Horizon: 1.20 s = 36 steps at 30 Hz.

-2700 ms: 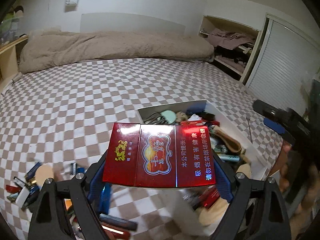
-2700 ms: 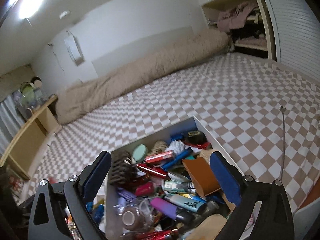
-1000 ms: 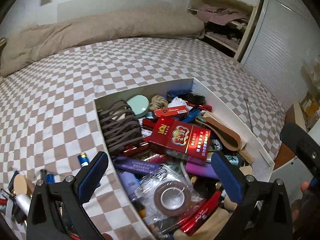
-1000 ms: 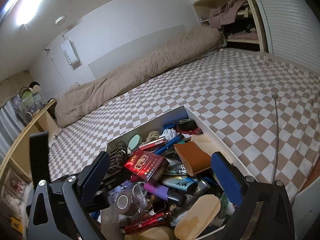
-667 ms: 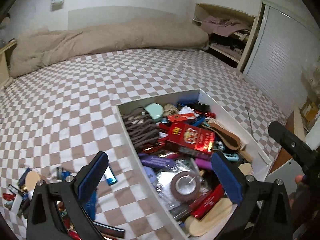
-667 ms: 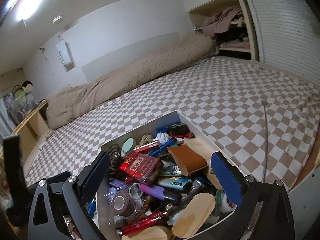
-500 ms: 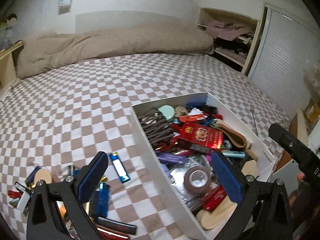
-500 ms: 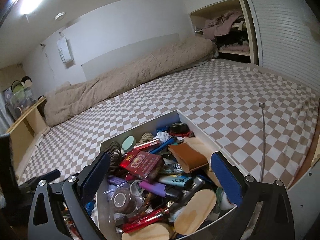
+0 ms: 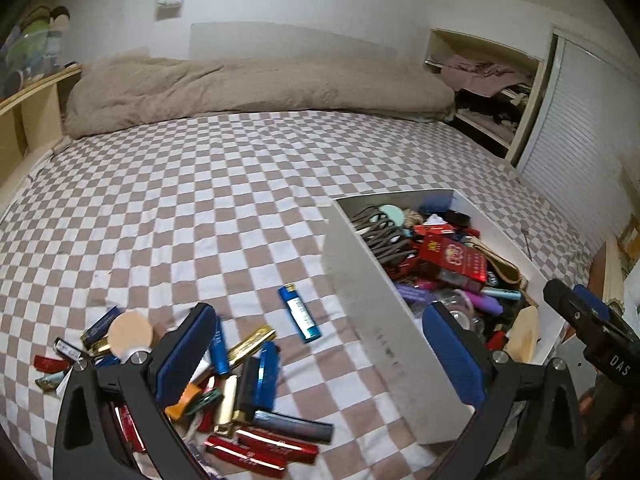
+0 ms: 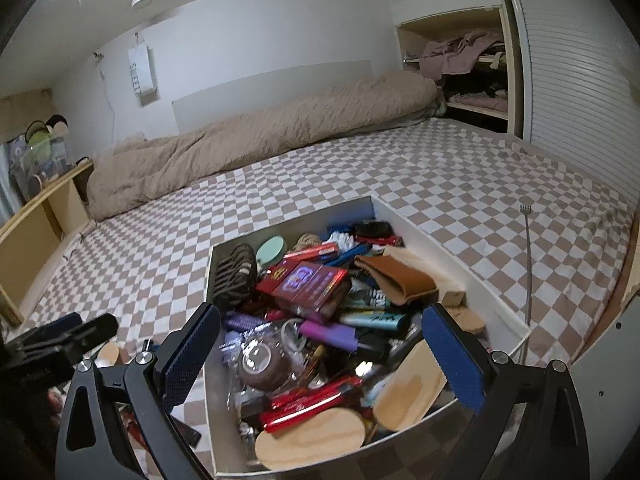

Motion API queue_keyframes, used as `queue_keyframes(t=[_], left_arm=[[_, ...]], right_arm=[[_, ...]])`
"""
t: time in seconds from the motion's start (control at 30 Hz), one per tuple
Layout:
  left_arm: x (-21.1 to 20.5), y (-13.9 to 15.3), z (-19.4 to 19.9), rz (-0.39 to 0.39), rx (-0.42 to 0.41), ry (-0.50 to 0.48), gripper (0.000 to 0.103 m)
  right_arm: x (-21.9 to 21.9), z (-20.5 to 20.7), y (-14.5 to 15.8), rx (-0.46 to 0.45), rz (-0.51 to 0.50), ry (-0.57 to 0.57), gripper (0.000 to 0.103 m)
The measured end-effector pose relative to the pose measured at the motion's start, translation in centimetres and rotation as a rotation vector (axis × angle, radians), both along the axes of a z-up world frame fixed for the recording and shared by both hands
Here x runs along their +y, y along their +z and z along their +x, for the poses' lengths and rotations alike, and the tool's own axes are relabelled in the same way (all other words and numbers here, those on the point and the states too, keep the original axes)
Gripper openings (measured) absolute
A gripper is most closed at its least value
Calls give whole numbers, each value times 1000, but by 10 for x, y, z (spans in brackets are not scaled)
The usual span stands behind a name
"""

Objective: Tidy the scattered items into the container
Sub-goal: 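Move both tools back to the pile of lighters on the bed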

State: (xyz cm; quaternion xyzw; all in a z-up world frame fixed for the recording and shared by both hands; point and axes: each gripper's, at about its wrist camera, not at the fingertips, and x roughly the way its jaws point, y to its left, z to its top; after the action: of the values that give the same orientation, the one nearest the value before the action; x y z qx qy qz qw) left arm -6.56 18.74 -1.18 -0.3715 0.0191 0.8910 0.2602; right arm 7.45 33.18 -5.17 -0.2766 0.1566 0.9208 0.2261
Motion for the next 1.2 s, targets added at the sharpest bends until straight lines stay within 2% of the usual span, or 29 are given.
queue_keyframes(t=[0.73, 0.93, 1.2], left_arm=[[-79, 3, -1, 5, 8, 91, 103], [-99, 7, 2, 12, 34, 94, 103], [-134, 15, -1, -40, 85, 122, 103]], right_arm=[[-56, -16, 3, -36, 26, 80, 103], [-70, -23, 6, -27, 29, 103, 103], [-87, -30, 10, 5, 19, 149, 103]])
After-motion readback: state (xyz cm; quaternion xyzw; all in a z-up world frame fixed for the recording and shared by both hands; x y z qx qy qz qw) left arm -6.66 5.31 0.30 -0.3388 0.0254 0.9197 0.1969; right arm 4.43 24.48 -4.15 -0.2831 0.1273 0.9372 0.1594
